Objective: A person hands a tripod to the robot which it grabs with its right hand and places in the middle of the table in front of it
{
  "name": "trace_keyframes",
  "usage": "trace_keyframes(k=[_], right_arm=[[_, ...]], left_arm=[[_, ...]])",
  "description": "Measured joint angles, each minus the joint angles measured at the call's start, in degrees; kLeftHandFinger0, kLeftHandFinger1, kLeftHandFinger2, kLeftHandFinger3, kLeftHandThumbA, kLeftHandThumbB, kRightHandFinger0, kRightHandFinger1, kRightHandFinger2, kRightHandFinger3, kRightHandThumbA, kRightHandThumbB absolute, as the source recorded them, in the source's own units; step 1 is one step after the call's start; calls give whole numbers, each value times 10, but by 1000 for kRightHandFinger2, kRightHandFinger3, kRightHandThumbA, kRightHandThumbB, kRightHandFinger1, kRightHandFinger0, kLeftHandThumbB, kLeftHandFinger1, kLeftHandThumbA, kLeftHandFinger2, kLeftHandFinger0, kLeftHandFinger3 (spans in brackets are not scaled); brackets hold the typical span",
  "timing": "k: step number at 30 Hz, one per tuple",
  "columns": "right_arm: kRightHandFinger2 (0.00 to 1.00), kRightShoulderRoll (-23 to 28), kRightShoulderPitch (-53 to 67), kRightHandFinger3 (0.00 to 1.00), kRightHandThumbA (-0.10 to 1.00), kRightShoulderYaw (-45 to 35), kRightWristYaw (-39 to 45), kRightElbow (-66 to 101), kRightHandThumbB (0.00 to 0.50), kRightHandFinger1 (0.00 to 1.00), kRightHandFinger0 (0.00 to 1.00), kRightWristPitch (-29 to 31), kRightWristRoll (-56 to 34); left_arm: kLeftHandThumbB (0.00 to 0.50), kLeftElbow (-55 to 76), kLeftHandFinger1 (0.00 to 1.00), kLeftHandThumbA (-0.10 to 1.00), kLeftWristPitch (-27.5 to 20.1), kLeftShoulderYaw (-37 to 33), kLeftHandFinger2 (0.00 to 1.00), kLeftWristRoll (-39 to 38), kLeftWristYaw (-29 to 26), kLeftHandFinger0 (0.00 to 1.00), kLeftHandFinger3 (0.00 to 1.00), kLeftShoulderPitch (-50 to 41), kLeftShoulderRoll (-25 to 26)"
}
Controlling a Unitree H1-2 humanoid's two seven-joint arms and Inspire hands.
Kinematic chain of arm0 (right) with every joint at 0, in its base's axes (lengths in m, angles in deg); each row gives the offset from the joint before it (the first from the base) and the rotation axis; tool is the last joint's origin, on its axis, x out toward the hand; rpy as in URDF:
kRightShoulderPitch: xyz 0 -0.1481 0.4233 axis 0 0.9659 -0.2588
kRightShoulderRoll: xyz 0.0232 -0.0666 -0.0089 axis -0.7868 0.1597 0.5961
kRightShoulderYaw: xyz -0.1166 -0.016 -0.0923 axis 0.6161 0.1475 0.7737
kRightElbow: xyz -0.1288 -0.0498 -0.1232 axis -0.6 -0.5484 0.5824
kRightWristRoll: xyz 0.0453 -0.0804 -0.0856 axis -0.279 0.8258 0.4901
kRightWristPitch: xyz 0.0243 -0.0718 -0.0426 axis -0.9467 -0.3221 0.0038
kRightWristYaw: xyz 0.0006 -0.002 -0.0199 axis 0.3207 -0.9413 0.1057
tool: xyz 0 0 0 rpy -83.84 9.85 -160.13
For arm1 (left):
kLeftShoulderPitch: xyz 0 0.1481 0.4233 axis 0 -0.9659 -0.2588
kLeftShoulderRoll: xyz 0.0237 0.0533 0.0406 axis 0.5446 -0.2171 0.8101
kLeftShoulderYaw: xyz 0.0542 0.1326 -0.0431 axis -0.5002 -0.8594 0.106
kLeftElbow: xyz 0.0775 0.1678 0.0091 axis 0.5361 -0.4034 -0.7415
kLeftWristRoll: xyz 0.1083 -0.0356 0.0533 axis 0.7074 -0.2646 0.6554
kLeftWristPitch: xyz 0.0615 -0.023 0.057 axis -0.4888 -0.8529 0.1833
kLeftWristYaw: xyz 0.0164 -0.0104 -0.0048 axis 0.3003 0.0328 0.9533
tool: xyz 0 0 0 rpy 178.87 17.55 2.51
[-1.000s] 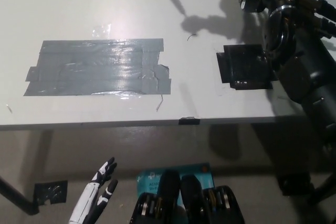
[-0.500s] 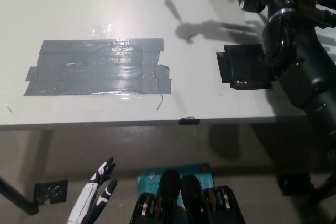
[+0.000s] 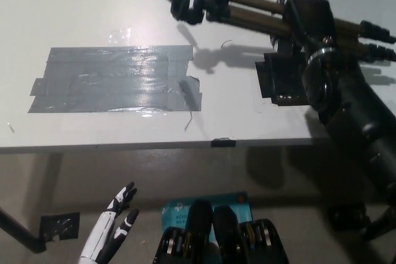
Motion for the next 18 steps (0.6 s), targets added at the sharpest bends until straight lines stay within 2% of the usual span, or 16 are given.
trace_keyframes(k=[1,3,5,6,7,8,9,10,11,12,13,14,17,18], right_arm=[[878,0,7,297,-100,3,0,0,208,372,0,1,1],[971,0,18,478,-100,8,0,-1,202,502,1,2,2],[884,0,31,664,-100,12,-2,-8,222,479,0,8,3],[863,0,35,707,-100,15,-6,-14,222,469,0,12,6],[837,1,37,847,-100,19,-11,-19,213,464,26,14,10],[836,2,37,806,-70,21,-17,-25,217,467,52,19,14],[836,3,37,806,-70,21,-21,-29,217,467,52,21,16],[1000,4,37,1000,239,21,-28,-34,239,798,389,24,17],[1000,5,37,1000,416,21,-32,-38,287,1000,945,26,18],[1000,7,37,1000,429,21,-33,-40,284,1000,1000,28,18],[1000,8,37,1000,570,20,-31,-41,363,1000,1000,30,18],[1000,11,37,1000,599,20,-27,-41,378,1000,1000,34,16],[1000,19,37,1000,701,20,-4,-41,482,1000,1000,39,13],[1000,23,38,1000,699,20,9,-35,491,1000,1000,40,10]], left_arm=[[248,0,1000,938,0,0,1000,0,0,1000,1000,0,0],[248,-1,1000,943,0,0,1000,0,0,1000,1000,1,0],[247,-1,1000,946,0,0,1000,0,0,1000,1000,2,0],[245,-1,1000,946,0,-1,1000,0,0,1000,1000,2,0],[233,-1,1000,938,0,-1,1000,0,0,1000,1000,2,0],[233,-1,1000,936,0,-1,1000,0,0,1000,1000,2,0],[233,-1,1000,936,0,-1,1000,0,0,1000,1000,3,0],[243,-1,1000,934,0,-1,1000,0,0,1000,1000,4,0],[243,-1,1000,935,0,-1,1000,0,0,1000,1000,5,0],[243,-2,1000,935,0,-1,1000,0,0,1000,1000,7,0],[240,-3,1000,939,0,-1,1000,0,0,1000,1000,8,0],[239,-3,1000,940,0,-1,1000,0,0,1000,1000,9,0],[227,-3,1000,927,0,-2,1000,0,0,1000,1000,11,0],[228,-4,1000,927,0,-2,1000,0,0,1000,1000,11,0]])
